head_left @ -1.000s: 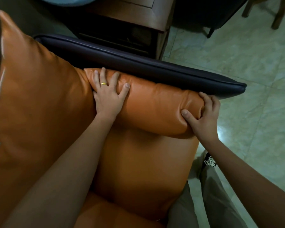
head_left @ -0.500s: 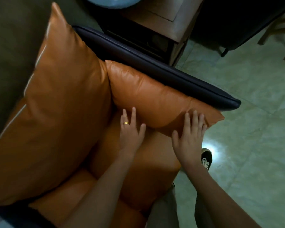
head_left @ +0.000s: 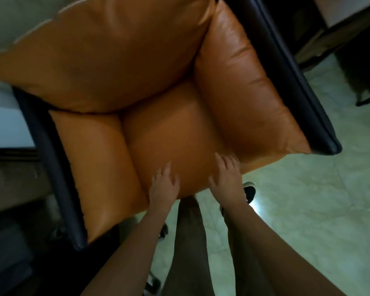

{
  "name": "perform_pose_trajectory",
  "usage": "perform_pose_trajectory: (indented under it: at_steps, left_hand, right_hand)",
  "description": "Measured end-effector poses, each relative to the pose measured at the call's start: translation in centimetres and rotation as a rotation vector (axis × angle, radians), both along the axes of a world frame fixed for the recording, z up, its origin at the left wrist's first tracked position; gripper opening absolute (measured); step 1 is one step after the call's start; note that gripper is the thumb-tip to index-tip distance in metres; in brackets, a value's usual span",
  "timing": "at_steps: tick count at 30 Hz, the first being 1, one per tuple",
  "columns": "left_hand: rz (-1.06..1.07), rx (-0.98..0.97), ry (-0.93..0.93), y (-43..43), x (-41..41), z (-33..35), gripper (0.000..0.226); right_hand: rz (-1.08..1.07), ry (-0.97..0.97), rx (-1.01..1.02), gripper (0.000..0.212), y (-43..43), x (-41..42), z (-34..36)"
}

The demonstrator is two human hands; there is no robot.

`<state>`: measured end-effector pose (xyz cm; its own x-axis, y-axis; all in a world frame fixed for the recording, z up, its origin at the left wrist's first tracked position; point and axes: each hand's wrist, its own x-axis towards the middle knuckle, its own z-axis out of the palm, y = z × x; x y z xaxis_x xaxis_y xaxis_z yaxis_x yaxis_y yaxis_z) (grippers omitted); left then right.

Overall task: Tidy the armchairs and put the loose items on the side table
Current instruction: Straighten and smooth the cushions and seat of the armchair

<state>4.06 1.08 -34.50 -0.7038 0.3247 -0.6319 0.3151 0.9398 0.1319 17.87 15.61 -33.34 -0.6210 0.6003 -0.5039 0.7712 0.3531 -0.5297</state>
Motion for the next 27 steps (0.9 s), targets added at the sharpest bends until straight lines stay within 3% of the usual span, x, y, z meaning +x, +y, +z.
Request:
perform_pose_trajectory:
  at_steps: [5, 18, 27]
  left_hand:
    - [0.153, 0.032, -0.035, -5.9, 6.9, 0.0, 0.060]
    - [0.294, 0.046, -0.024, -20.7, 18.6, -2.8, 0.062]
    - [0.311, 0.175, 0.150, -29.2, 19.1, -8.8, 0.077]
  right_hand:
    - [0.104, -0.053, -0.024, 0.066, -1.4, 3.1, -0.7]
    - [0.419, -0.009, -0.063, 0.065, -14.4, 7.4, -2.7]
    - [0.651, 0.094, 0.088, 0.068, -21.9, 8.9, -8.3]
